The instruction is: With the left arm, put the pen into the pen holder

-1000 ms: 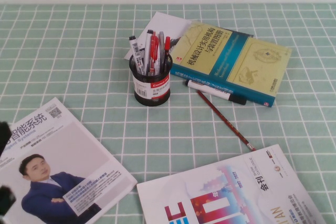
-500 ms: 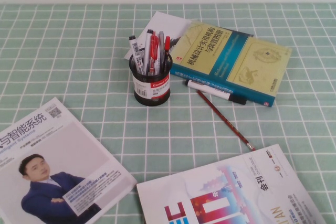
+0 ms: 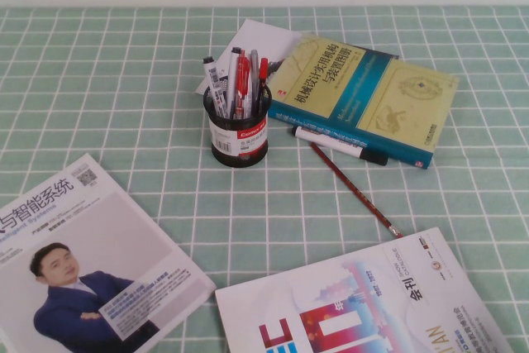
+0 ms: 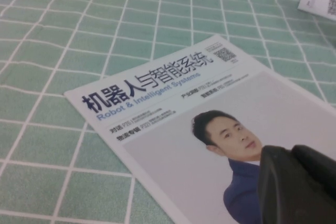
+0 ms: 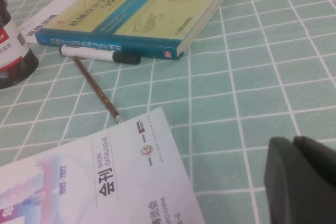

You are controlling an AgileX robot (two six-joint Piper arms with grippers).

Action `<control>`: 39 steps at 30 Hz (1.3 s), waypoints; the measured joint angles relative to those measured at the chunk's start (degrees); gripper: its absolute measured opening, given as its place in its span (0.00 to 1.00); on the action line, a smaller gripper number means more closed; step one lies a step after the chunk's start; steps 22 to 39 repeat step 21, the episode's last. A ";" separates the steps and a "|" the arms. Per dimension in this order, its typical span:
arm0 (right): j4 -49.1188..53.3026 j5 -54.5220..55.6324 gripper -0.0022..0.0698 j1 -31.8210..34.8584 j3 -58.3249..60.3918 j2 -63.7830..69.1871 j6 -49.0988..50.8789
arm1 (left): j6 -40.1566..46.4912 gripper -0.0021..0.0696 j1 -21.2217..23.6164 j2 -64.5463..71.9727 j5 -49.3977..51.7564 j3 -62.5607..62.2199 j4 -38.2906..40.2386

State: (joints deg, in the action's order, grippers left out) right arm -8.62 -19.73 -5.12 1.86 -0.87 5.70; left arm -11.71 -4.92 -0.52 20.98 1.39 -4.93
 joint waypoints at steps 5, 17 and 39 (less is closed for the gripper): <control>0.00 0.00 0.00 0.00 0.00 0.00 0.00 | 0.02 0.03 0.00 0.00 0.60 -0.10 -0.67; 0.00 0.00 0.00 0.00 0.00 0.00 0.00 | 0.02 0.03 -2.51 0.00 0.72 -0.09 -0.80; 0.00 0.00 0.00 0.00 0.00 0.00 0.00 | 0.02 0.03 -3.88 0.00 0.72 -0.09 -0.80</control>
